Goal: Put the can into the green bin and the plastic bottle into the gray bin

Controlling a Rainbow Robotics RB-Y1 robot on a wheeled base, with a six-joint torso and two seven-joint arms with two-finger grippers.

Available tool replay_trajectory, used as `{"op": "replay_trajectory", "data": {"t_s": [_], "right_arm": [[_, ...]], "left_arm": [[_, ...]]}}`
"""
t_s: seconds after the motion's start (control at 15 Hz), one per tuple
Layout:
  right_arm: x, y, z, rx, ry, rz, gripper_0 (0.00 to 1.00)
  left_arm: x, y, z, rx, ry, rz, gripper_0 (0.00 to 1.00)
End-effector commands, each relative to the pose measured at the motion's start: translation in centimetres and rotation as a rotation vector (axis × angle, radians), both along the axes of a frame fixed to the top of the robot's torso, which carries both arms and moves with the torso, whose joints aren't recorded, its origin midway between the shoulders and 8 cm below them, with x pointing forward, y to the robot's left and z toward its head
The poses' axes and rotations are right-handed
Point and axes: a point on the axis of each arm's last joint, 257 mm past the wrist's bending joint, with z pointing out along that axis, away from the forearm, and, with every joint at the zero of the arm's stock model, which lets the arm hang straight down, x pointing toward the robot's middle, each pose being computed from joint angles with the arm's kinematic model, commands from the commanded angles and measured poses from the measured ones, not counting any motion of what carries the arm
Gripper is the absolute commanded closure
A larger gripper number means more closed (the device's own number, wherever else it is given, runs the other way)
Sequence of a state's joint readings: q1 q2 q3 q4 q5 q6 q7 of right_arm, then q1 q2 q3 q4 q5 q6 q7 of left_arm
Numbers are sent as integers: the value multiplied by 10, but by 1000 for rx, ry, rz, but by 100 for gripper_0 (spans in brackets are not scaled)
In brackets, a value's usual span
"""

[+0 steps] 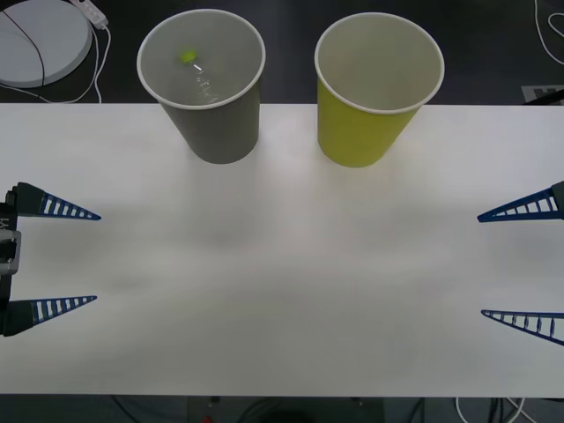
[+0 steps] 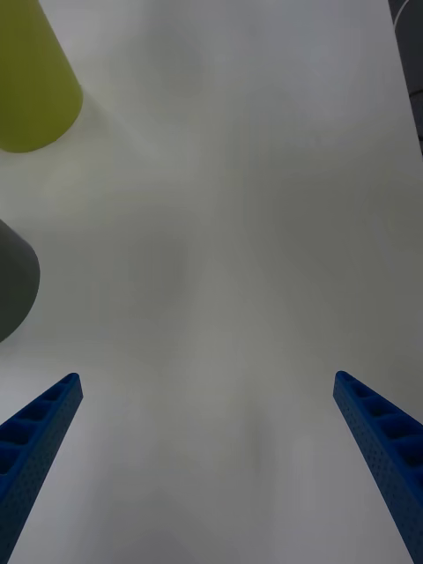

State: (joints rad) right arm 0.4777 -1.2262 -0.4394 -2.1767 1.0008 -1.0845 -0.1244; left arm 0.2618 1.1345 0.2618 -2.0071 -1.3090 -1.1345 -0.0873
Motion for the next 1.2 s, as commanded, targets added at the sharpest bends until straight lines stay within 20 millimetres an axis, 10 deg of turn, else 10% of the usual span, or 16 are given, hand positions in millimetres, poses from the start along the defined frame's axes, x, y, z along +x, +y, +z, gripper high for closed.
{"op": "replay_trajectory", "data": {"t_s": [0.07, 1.2], "right_arm": [[-5, -4, -10, 0, 6, -1, 0], [-16, -17, -31, 16, 0, 65, 0]], "left_arm": [[0, 0, 0, 0, 0, 0, 0], [0, 0, 0, 0, 0, 0, 0]]}}
